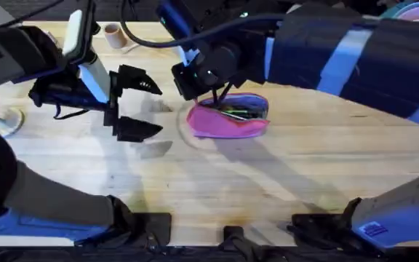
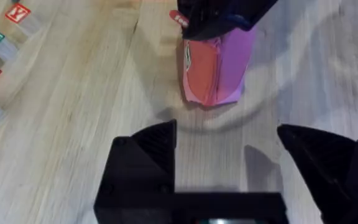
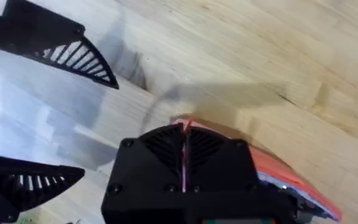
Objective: Unzip the bag, pick up the pens from the table one at a time and place them inside, then zip the bag closed.
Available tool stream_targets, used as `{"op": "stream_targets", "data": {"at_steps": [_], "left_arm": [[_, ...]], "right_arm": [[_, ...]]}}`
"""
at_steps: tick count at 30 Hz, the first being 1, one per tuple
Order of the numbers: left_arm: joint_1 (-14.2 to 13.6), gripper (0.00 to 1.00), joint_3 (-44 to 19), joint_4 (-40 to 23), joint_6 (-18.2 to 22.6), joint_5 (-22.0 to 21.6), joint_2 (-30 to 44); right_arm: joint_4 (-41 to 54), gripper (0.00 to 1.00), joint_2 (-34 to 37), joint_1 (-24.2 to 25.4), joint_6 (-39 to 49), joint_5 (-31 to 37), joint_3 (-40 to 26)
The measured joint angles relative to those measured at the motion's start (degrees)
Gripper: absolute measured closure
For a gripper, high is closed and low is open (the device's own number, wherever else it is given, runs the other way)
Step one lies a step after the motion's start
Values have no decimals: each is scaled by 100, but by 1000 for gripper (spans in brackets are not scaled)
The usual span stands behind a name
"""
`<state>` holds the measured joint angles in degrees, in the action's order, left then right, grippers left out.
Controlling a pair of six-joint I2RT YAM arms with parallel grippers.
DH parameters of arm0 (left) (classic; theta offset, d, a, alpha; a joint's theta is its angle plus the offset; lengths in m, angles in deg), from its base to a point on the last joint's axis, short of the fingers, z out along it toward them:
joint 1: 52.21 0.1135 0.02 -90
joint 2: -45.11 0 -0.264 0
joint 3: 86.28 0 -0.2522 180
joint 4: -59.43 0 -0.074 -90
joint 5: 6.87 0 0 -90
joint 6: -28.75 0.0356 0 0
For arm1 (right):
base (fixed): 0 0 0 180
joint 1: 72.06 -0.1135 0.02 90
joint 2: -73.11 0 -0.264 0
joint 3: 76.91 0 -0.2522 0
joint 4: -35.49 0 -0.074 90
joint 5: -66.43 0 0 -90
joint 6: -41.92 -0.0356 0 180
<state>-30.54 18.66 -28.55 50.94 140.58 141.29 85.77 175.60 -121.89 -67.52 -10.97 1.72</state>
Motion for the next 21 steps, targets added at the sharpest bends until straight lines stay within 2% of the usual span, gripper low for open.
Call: {"op": "stream_targets", "data": {"at_steps": [3, 8, 13, 21], "left_arm": [[-108, 7, 1, 34, -1, 62, -1], [-506, 7, 0, 178, -10, 149, -2], [-899, 7, 0, 585, -362, 206, 72], [-1319, 7, 0, 717, -637, 570, 757]], "right_arm": [[0, 971, 0, 0, 0, 32, 0], [0, 971, 0, 0, 0, 71, 0], [-2, 971, 0, 0, 0, 75, 0], [-2, 971, 0, 0, 0, 95, 0]]}}
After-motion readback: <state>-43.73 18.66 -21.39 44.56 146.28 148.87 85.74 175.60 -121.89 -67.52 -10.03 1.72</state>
